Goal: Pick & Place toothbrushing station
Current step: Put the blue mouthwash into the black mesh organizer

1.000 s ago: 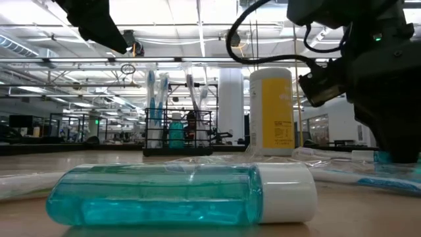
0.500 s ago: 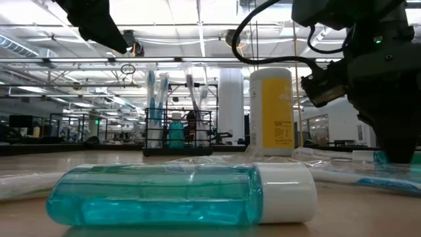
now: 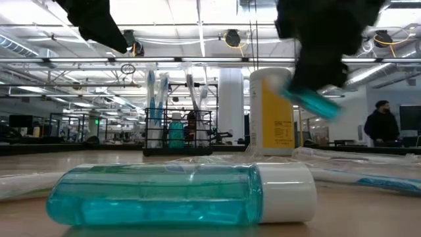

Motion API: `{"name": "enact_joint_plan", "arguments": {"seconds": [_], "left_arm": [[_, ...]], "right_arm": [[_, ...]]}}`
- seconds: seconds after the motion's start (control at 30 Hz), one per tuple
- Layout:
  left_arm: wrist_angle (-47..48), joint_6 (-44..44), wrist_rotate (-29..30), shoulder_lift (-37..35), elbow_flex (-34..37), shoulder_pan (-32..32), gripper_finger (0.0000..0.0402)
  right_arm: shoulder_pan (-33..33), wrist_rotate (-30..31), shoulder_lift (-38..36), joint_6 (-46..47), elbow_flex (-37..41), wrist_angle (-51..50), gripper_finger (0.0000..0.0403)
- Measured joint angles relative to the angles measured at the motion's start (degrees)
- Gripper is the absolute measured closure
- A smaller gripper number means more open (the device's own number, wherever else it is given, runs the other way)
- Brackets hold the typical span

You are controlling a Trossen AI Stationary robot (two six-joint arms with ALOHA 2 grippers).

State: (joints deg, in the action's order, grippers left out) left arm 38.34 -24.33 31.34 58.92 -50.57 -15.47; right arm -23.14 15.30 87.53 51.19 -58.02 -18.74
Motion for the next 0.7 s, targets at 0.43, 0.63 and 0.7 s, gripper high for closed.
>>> {"name": "enact_joint_plan", "arguments": {"seconds": [0.43, 0.63, 0.7], "left_arm": [[-13.26, 5.37, -0.25, 0.0, 4.09, 0.01, 0.0261], [-25.71, 10.5, -1.49, 0.0, 8.83, 0.01, 0.0261], [-30.12, 11.89, -4.06, 0.0, 10.42, 0.01, 0.0261]], "right_arm": [[5.95, 15.72, -0.45, -38.23, -0.11, 32.32, 0.0268], [7.47, 11.63, -0.43, -40.45, -0.11, 32.93, 0.0276], [7.44, 11.64, -0.32, -40.1, -0.11, 32.25, 0.0278]]}}
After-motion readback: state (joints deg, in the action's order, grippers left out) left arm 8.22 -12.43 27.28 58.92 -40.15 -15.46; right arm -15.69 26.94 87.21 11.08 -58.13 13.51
